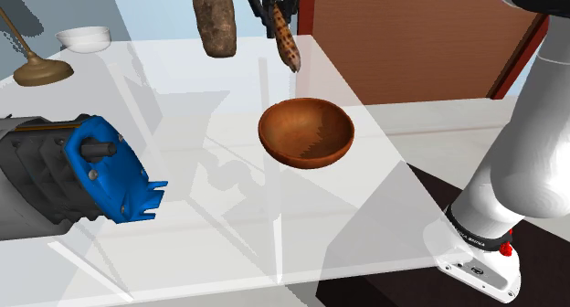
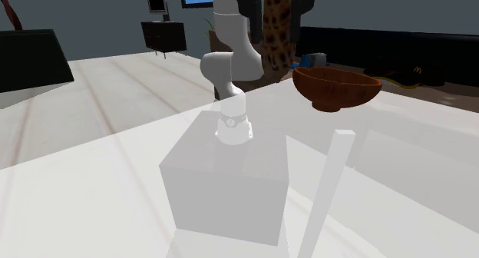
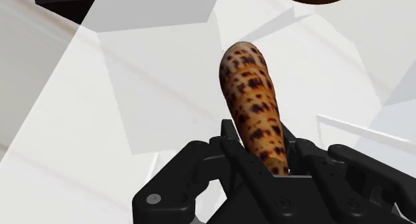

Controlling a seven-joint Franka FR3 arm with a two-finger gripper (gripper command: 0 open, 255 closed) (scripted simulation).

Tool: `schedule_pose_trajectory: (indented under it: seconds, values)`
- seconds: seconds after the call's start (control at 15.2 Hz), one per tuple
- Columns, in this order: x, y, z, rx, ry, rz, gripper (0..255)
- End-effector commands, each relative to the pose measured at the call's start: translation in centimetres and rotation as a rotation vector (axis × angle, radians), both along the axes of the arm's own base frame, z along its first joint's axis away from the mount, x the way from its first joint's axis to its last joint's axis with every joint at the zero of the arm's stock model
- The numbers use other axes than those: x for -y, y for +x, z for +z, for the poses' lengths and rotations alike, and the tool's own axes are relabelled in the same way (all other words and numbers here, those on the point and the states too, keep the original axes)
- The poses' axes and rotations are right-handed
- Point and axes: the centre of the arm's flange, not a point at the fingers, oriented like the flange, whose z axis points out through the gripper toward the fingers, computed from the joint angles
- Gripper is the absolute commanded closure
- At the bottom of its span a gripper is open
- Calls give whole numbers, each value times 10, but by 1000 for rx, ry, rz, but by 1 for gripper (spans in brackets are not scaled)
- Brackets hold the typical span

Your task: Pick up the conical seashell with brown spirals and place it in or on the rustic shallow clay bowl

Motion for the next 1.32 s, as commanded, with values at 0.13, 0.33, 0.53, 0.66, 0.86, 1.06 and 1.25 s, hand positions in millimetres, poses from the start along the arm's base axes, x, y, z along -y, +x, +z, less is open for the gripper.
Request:
schedule_pose_trajectory:
  seconds: [0.13, 0.33, 0.53, 0.66, 0.86, 1.06, 1.25]
  values:
    - [-29, -45, 1, 0, -1, -1, 255]
    - [-51, -78, 1, 0, -1, -1, 255]
    - [-72, -112, 1, 0, -1, -1, 255]
    - [-86, -134, 0, 0, -1, -1, 255]
    - [-108, -167, 0, 0, -1, -1, 255]
    - [-126, -197, 0, 0, -1, -1, 255]
    - [-126, -197, -15, 0, -1, -1, 255]
